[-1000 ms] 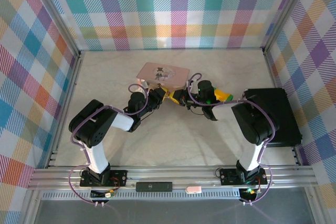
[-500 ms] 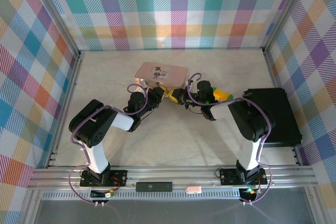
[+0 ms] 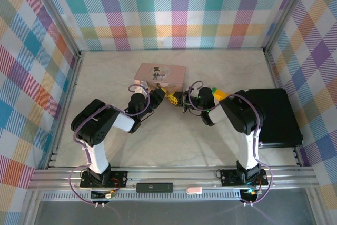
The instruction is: Unlock a padlock with a key
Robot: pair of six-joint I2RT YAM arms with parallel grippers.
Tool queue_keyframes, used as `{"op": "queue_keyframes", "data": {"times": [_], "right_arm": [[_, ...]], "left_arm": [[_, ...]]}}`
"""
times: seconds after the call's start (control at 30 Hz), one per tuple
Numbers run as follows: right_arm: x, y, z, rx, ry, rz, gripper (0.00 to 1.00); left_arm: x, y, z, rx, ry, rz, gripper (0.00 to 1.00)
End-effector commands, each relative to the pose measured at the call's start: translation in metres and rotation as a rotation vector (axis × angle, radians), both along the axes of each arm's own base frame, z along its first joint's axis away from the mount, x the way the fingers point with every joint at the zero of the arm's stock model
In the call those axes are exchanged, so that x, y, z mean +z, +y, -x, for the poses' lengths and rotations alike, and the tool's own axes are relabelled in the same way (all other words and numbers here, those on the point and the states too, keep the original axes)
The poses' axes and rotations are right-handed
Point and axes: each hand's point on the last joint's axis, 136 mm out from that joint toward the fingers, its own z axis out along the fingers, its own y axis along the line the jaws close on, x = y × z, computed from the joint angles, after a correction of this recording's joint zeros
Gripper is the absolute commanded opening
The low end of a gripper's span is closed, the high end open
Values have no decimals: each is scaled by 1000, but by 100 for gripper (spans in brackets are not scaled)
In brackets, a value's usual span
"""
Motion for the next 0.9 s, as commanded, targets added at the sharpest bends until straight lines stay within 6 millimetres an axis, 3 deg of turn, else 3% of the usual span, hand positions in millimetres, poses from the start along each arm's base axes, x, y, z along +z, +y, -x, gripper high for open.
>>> {"op": "queue_keyframes", "data": {"times": [0.0, 0.13, 0.2, 0.4, 0.6, 0.87], "right_arm": [[47, 9, -2, -69, 209, -264, 0], [69, 7, -3, -94, 240, -331, 0], [71, 7, -4, -108, 258, -346, 0], [51, 6, -3, -137, 289, -320, 0], [36, 1, -4, -95, 52, -164, 0], [-4, -20, 5, -121, -97, 21, 14]], "left_arm": [[64, -68, 75, -440, -275, 65, 0], [57, -72, 73, -432, -296, 34, 0], [56, -73, 70, -424, -299, 29, 0], [60, -73, 65, -402, -313, 29, 0], [49, -57, 48, -265, -248, 28, 0], [35, -47, 26, -136, -177, 46, 0]]}}
